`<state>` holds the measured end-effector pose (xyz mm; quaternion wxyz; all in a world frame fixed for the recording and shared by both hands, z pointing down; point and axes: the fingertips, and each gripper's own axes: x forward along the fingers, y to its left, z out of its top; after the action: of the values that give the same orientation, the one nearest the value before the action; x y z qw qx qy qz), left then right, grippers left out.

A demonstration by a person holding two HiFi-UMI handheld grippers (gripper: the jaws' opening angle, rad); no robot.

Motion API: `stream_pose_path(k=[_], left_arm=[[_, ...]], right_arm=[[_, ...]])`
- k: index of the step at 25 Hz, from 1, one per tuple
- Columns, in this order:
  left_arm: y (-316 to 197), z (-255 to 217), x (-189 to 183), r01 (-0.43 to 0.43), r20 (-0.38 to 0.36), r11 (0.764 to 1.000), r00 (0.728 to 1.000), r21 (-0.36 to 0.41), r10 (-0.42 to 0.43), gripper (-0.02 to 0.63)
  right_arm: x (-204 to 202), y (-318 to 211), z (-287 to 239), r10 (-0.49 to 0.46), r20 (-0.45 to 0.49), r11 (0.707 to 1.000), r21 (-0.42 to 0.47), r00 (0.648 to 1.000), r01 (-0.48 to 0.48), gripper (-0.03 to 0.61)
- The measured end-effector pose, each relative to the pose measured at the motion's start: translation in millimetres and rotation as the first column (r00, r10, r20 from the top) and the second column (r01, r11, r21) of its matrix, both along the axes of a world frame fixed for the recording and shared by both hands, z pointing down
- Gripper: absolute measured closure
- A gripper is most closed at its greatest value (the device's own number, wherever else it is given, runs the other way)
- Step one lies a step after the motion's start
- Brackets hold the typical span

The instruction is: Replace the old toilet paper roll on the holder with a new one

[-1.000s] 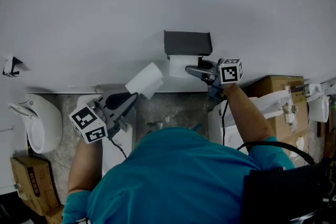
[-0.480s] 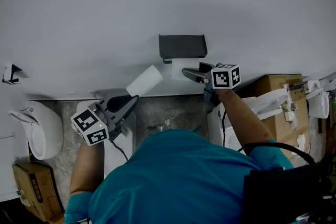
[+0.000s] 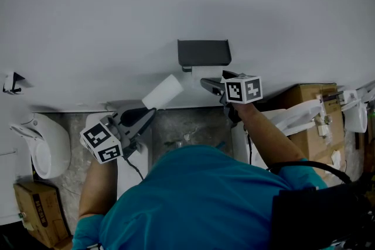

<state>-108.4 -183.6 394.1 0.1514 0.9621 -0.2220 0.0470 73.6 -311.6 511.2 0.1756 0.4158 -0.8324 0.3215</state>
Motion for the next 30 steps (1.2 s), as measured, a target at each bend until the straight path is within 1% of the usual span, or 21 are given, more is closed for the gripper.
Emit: stream_pose_path(k=[4, 8, 12, 15, 17, 20, 22, 25, 27, 28, 30], left_arm=[[0, 0, -1, 0.002, 0.0, 1.0, 1.0, 0.0, -0.002, 0.601], [-4, -6, 0, -0.002, 0.001, 1.0, 1.0, 0.015, 0.002, 0.603], [-15, -27, -1, -0.015, 0.02, 0.998, 1.0, 0.058, 0.014, 0.603], [-26, -63, 2, -0.039, 0.043, 0.991, 0.999, 0.127, 0.034, 0.603], [-32, -94, 6, -0.061, 0.06, 0.982, 0.997, 0.181, 0.051, 0.603], [-42, -141, 17, -0.094, 0.082, 0.961, 0.994, 0.26, 0.075, 0.603], [-47, -172, 30, -0.116, 0.086, 0.941, 0.992, 0.317, 0.093, 0.603], [-50, -217, 62, -0.163, 0.087, 0.905, 0.986, 0.393, 0.139, 0.603], [-57, -235, 81, -0.191, 0.085, 0.89, 0.982, 0.414, 0.171, 0.603], [-60, -238, 87, -0.202, 0.084, 0.887, 0.979, 0.415, 0.183, 0.601], [-68, -232, 92, -0.212, 0.095, 0.894, 0.977, 0.396, 0.19, 0.603]], right_arm=[[2, 10, -4, -0.033, 0.067, 0.999, 0.016, 0.997, 0.032, 0.172], [25, 26, -7, -0.035, 0.097, 0.998, 0.047, 0.995, 0.03, 0.172], [64, 40, 0, 0.032, 0.095, 0.998, 0.041, 0.995, -0.036, 0.172], [89, 48, 5, 0.088, 0.1, 0.995, 0.03, 0.991, -0.091, 0.172], [101, 53, 7, 0.113, 0.105, 0.993, 0.026, 0.988, -0.116, 0.172], [113, 58, 9, 0.139, 0.118, 0.99, 0.024, 0.983, -0.142, 0.172], [122, 61, 10, 0.152, 0.123, 0.988, 0.023, 0.981, -0.155, 0.172], [136, 62, 10, 0.163, 0.131, 0.986, 0.02, 0.978, -0.167, 0.172], [143, 60, 10, 0.167, 0.133, 0.985, 0.018, 0.977, -0.171, 0.172], [143, 61, 9, 0.169, 0.133, 0.985, 0.019, 0.977, -0.173, 0.172], [140, 65, 8, 0.171, 0.132, 0.984, 0.023, 0.976, -0.175, 0.172]])
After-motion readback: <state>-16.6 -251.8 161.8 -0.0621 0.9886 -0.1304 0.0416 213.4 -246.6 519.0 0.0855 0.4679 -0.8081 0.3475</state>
